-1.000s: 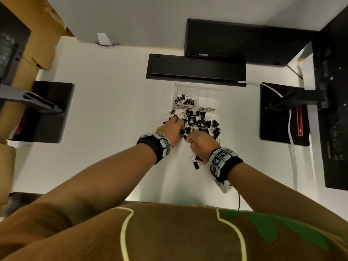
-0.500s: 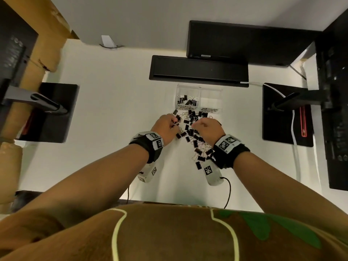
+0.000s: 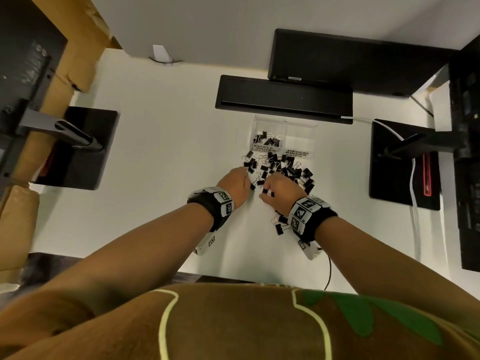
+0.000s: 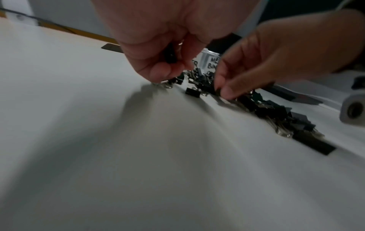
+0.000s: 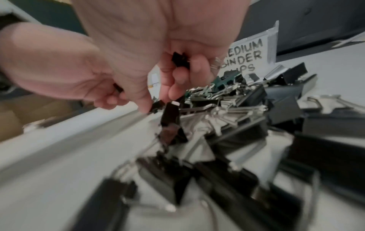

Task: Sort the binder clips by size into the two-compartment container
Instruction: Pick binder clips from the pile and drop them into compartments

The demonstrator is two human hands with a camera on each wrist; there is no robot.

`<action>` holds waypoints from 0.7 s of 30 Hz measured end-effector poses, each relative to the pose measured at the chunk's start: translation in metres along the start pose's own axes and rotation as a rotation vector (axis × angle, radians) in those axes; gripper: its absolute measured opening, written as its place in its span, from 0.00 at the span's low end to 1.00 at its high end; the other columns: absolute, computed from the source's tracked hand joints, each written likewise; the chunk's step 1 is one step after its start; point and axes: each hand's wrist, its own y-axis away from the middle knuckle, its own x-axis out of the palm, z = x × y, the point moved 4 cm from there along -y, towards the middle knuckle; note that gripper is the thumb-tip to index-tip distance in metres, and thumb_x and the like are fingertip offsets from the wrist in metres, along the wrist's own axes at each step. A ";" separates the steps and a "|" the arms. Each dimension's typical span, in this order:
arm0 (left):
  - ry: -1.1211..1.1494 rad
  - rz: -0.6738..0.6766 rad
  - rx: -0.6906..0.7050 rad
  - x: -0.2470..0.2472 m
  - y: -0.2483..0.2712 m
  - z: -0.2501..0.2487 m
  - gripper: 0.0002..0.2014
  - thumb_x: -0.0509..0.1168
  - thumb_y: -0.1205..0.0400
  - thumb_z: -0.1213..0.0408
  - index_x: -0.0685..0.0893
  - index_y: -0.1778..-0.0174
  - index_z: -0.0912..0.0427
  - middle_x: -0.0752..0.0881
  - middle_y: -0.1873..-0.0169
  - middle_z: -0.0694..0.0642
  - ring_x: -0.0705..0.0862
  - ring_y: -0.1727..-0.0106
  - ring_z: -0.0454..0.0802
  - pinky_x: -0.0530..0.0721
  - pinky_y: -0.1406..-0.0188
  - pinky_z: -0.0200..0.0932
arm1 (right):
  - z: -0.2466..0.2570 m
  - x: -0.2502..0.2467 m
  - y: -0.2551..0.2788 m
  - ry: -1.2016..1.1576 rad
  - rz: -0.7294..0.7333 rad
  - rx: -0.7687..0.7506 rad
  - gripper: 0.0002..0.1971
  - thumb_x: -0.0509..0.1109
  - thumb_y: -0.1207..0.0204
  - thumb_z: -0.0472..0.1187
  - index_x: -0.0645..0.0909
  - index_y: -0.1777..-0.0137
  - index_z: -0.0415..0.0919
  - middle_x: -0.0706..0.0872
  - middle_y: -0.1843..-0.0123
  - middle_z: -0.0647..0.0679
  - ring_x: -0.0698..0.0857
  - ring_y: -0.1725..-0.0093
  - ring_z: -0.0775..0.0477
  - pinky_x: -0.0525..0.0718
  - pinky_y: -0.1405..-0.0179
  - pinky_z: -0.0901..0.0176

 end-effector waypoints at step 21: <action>-0.140 0.036 0.085 0.016 -0.001 0.003 0.07 0.58 0.23 0.74 0.74 0.50 0.66 0.78 0.47 0.63 0.80 0.52 0.61 0.77 0.57 0.50 | 0.022 -0.116 -0.085 -0.253 -0.247 0.205 0.09 0.69 0.24 0.42 0.83 0.45 0.43 0.85 0.44 0.47 0.81 0.56 0.52 0.75 0.67 0.69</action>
